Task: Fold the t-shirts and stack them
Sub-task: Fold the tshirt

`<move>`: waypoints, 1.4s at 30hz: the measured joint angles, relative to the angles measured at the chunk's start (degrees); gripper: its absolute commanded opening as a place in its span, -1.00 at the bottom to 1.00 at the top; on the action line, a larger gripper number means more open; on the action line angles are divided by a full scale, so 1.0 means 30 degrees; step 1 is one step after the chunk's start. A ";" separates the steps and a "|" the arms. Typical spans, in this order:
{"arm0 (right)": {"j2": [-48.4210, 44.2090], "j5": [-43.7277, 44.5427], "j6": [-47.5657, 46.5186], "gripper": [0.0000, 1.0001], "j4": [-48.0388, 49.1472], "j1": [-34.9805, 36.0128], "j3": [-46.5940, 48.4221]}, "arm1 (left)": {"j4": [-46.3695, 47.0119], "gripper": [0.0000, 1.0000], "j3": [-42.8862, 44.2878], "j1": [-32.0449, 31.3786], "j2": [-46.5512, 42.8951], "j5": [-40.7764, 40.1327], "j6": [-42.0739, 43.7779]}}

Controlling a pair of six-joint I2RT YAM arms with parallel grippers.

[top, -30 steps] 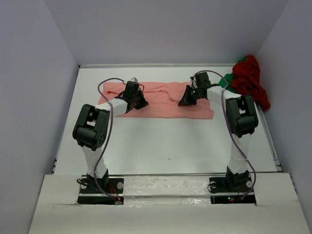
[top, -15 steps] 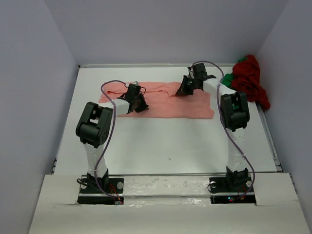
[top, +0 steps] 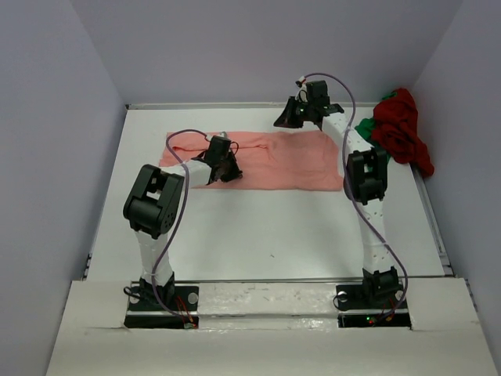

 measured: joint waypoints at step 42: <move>-0.9245 0.2601 -0.0554 -1.00 0.3453 0.0605 -1.7886 | -0.5064 0.11 0.5836 0.5166 0.0896 -0.6353 0.2856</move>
